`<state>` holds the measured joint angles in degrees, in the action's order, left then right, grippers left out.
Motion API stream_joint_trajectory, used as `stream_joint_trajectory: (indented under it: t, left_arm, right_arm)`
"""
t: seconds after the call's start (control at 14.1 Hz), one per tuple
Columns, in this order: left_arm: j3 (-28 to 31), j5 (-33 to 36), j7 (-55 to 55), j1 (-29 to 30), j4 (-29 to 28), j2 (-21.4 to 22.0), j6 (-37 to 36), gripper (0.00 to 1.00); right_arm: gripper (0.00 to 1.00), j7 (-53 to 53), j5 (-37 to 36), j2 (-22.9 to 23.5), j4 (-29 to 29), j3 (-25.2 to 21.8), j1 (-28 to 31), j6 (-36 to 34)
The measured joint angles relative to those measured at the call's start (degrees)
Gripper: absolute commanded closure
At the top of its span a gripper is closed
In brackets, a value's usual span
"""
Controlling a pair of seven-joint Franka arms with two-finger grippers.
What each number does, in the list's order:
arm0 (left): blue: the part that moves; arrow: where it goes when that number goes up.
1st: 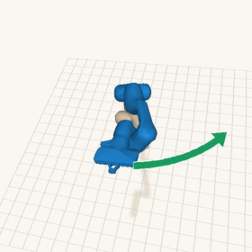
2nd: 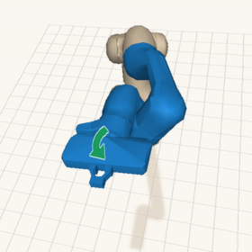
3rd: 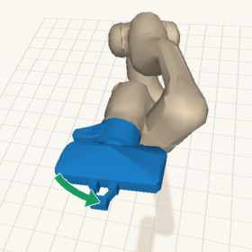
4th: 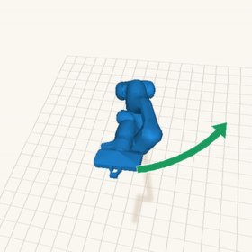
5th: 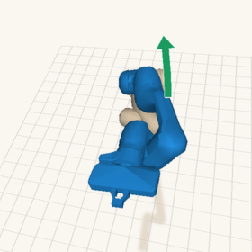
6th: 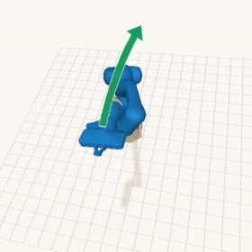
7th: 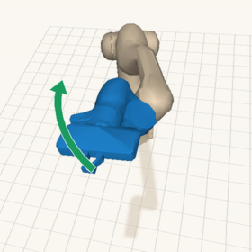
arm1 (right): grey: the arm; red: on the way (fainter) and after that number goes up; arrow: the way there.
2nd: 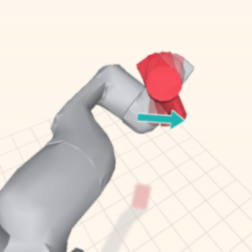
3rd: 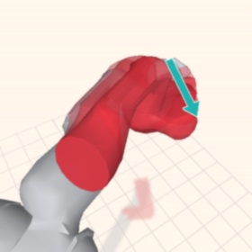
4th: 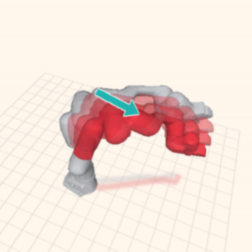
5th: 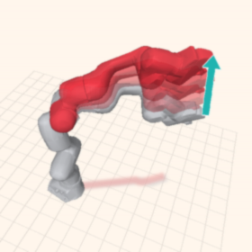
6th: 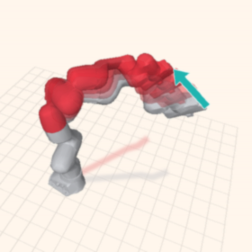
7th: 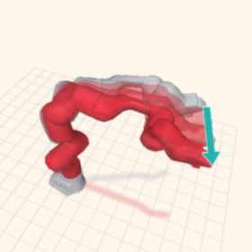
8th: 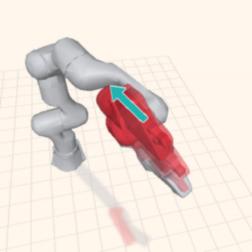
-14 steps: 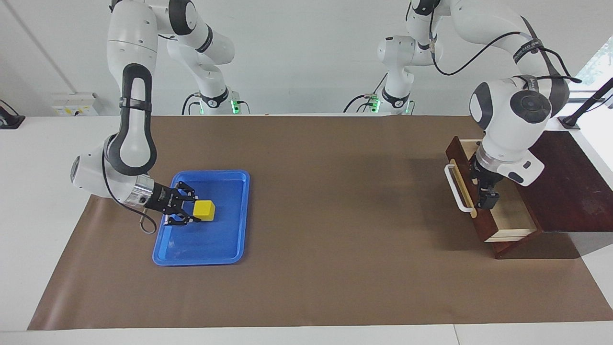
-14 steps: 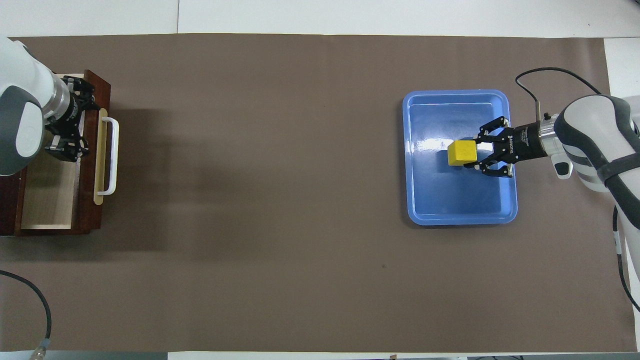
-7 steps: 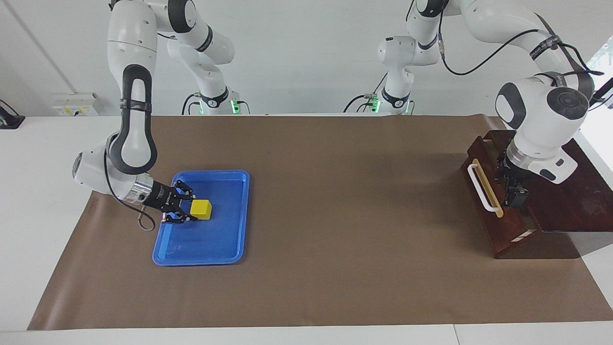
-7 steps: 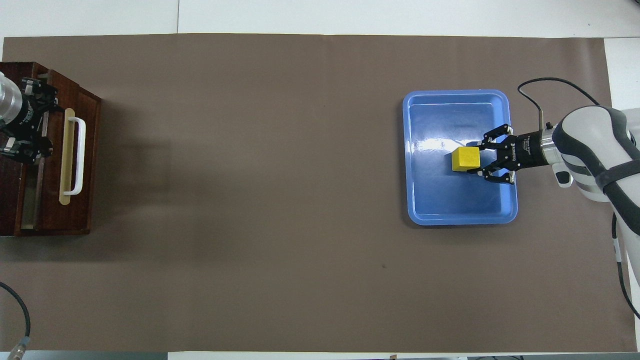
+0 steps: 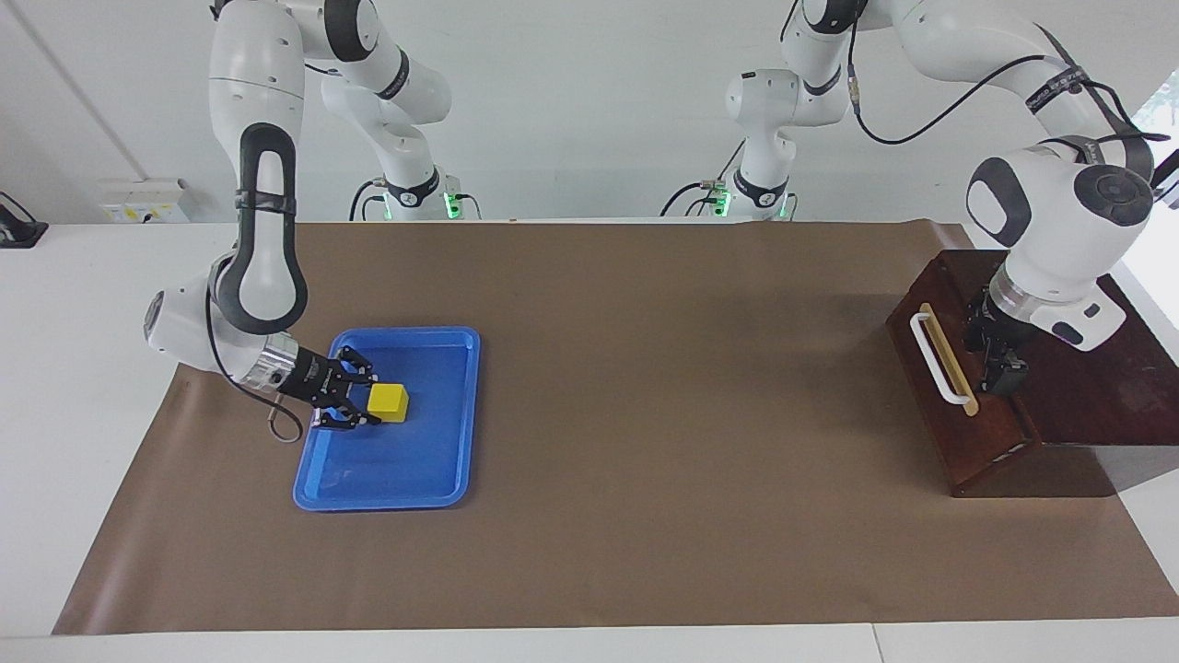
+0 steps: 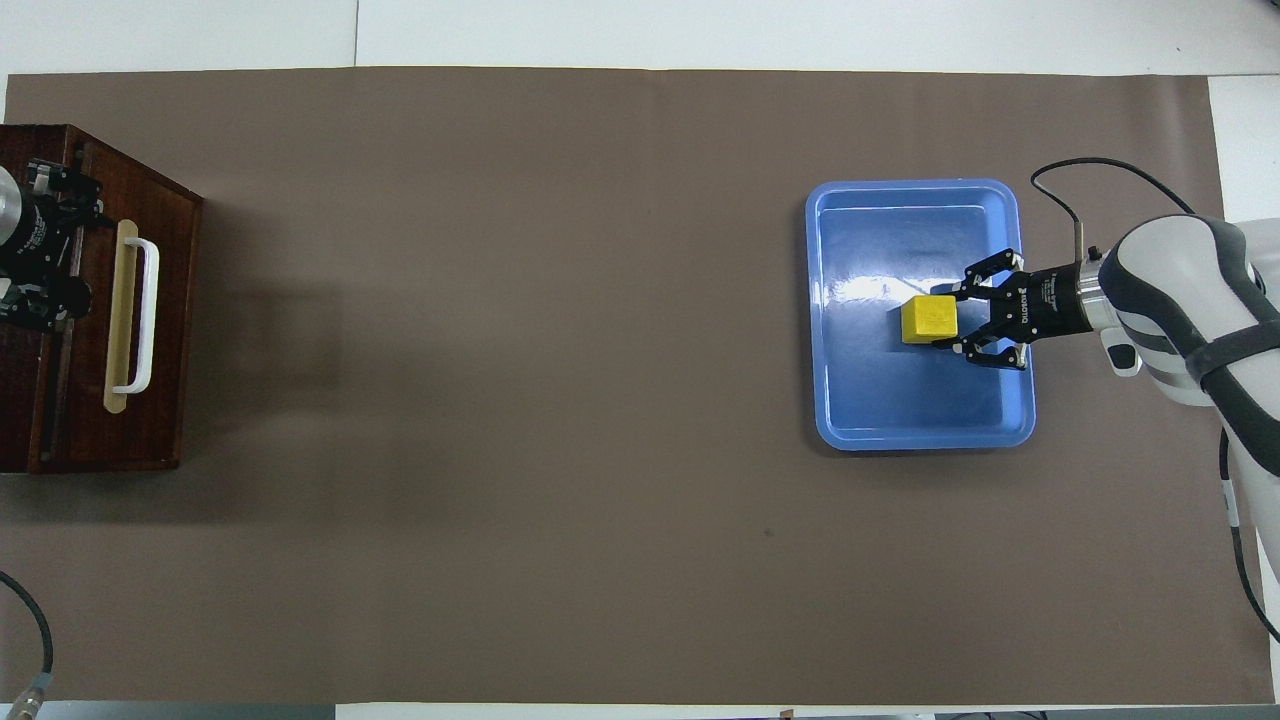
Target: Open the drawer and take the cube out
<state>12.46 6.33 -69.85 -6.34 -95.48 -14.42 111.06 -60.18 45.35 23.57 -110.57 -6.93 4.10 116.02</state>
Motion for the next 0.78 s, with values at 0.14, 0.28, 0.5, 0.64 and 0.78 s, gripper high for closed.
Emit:
stream_joint_trajectory:
  t: [0.14, 0.28, 0.5, 0.64, 0.78]
  left_arm:
    - [0.20, -0.51, 0.67, -0.01, -0.03, 0.07, -0.08, 0.00]
    - [0.40, -1.15, 1.37, -0.02, -0.02, 0.14, -0.29, 0.00]
    - [-0.10, -1.49, 3.63, -0.06, 0.87, 0.13, -3.18, 0.00]
    - [-1.69, -4.28, 4.08, -0.06, 3.16, 0.35, -7.34, 0.00]
    - [-4.74, -5.56, 4.09, -0.11, 5.66, 0.80, -11.45, 0.00]
  right_arm:
    - [0.00, 0.00, 0.00, -0.48, 0.33, 0.02, 0.00, -0.01]
    - [0.00, 0.00, 0.00, -1.95, 0.95, 0.19, -0.04, -0.55]
    - [0.00, -0.07, -3.58, -6.83, 2.91, 0.29, -0.73, -3.75]
    - [0.00, 0.03, -11.17, -11.45, 3.77, 0.50, -1.74, -4.78]
    - [0.00, 2.45, -20.14, -16.08, 5.58, 0.68, -3.16, -8.90]
